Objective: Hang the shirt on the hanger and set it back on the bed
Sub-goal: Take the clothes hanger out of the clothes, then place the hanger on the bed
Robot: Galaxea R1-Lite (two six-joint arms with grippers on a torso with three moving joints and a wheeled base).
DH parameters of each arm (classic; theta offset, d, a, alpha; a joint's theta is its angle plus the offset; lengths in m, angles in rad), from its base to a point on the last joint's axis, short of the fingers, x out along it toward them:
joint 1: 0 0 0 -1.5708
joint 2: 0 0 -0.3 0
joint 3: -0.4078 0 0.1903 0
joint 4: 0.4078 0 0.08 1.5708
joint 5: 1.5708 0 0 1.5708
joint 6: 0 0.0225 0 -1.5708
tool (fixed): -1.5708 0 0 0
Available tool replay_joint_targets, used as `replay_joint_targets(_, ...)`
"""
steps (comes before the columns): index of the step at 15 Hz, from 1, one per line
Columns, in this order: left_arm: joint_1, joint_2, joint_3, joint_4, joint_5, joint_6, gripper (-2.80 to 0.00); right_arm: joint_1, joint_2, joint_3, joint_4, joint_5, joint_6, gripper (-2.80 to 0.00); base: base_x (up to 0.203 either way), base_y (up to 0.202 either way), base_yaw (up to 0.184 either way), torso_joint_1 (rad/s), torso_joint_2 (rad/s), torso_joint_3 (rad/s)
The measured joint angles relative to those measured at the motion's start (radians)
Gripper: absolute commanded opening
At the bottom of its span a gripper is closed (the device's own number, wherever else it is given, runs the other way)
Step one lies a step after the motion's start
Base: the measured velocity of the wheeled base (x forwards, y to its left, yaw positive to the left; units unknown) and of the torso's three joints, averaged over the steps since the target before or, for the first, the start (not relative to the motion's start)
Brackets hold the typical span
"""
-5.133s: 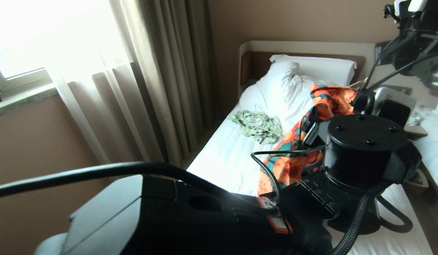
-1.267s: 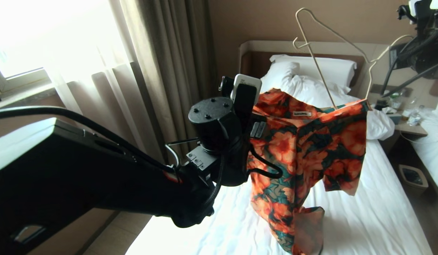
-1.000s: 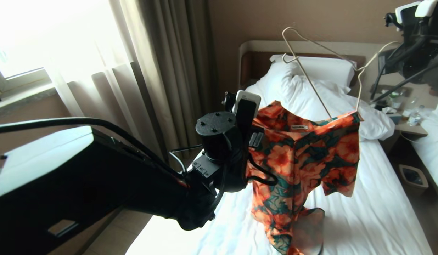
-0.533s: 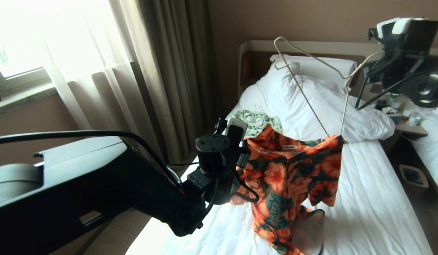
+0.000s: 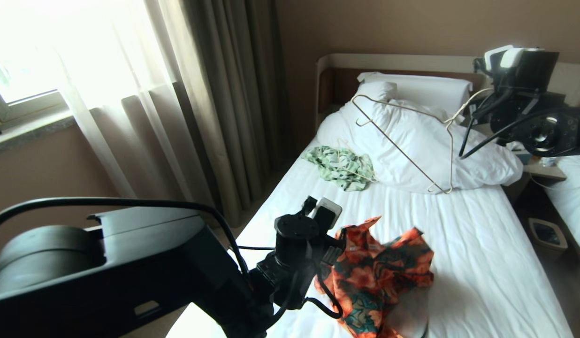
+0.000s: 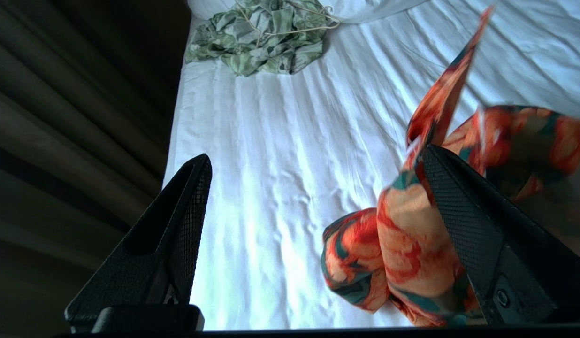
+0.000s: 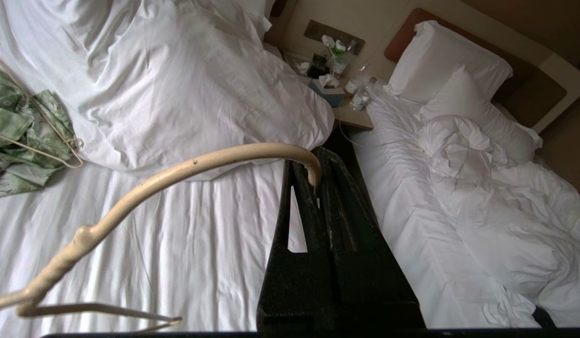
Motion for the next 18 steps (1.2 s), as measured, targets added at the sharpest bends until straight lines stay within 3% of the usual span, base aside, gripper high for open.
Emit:
replay_joint_targets(6,-0.003,0.065,-0.074,0.019,0.002,-0.004,0.0,0.002,0.006,0.024,-0.036,0.0,0.002,-2.8,0.0,0.0,0.0,0.0,0.0,0.0)
replay_joint_targets(7,0.004,0.067,-0.072,0.015,0.003,-0.006,-2.8,0.001,0.01,0.028,-0.042,0.0,0.003,-2.8,0.0,0.0,0.0,0.0,0.0,0.0)
replay_joint_targets(11,0.037,0.057,0.012,-0.027,0.008,-0.007,-2.8,0.005,0.024,0.11,-0.097,0.0,0.004,-2.8,0.0,0.0,0.0,0.0,0.0,0.0)
replay_joint_targets(15,0.108,0.03,0.218,-0.219,0.043,-0.009,-2.8,0.017,0.023,0.333,-0.139,0.0,-0.001,-2.8,0.0,0.0,0.0,0.0,0.0,0.0)
replay_joint_targets(18,0.194,-0.023,0.358,-0.328,0.047,-0.008,-2.8,0.029,0.015,0.517,-0.132,0.002,-0.086,-2.8,0.0,0.0,0.0,0.0,0.0,0.0)
